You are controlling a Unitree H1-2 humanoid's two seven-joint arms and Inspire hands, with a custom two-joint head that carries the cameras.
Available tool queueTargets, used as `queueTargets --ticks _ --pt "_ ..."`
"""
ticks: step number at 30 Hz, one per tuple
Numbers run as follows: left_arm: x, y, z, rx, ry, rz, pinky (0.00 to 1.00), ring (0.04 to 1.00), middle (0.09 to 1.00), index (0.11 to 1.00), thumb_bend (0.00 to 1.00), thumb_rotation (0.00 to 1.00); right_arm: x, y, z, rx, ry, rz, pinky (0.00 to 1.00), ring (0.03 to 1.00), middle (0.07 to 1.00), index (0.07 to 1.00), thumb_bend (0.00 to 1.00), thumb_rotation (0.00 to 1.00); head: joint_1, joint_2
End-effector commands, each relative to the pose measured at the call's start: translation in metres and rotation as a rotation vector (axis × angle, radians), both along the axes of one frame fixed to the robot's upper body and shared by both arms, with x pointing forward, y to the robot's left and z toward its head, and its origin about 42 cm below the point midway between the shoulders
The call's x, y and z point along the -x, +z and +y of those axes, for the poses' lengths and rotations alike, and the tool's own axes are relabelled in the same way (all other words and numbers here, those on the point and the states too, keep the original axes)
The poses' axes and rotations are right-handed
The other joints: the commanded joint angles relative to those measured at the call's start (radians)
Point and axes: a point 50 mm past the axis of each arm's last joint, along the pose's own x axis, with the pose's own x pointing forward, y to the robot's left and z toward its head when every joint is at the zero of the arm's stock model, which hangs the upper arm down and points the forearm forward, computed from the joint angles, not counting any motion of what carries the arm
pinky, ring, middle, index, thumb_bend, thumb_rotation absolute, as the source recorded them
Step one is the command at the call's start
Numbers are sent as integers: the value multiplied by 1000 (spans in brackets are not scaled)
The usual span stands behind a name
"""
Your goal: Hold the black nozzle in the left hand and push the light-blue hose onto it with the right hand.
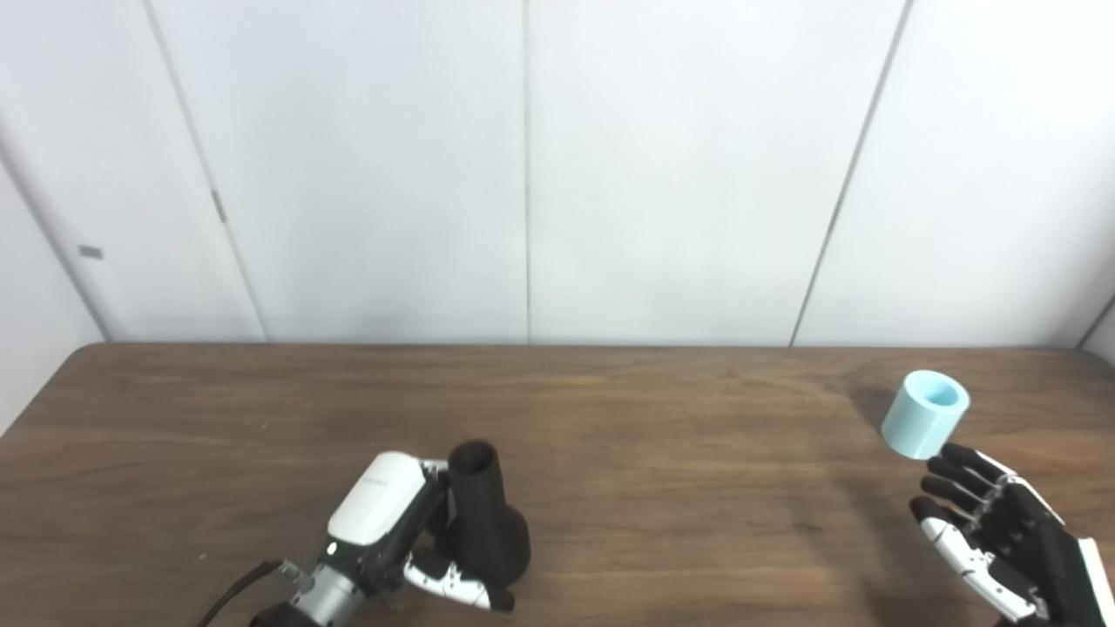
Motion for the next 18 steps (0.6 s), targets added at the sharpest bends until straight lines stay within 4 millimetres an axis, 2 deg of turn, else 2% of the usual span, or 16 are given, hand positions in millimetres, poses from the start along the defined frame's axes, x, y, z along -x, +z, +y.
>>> queueTargets --ticks 1,3,5,7,10,12,14,16,18 --pt "10 -3 -9 23 -61 10 243 314 441 513 520 0 5 12 -2 31 -62 -88 522 610 631 633 363 110 -36 1" --pt "10 -5 -11 20 -82 20 220 294 433 513 519 0 6 10 -4 33 -121 -105 504 590 617 645 436 173 -72 2" --pt "9 -6 -12 14 -104 21 222 292 428 514 519 0 5 8 -6 49 -174 -110 500 574 601 644 553 263 -95 3" --pt "8 -7 -14 12 -122 14 223 291 425 515 519 0 2 6 -8 56 -196 -125 495 569 603 637 621 261 -117 5" --pt "8 -7 -20 17 -139 4 172 237 398 508 516 0 -3 3 -14 112 -238 -78 563 640 685 694 703 266 -138 8" --pt "8 -7 -23 22 -148 0 156 221 393 506 516 0 -7 3 -18 143 -256 -32 663 733 775 807 784 343 -150 10" --pt "9 -8 -26 28 -155 -4 144 205 451 487 523 0 -12 5 -22 159 -253 -5 724 783 807 863 821 346 -168 10" --pt "10 -8 -28 27 -163 -4 145 203 468 481 525 0 -19 5 -26 173 -244 23 764 819 832 894 863 362 -184 10" --pt "11 -8 -28 23 -172 0 166 230 414 504 518 0 -28 4 -30 188 -237 58 812 859 860 917 891 370 -197 9"
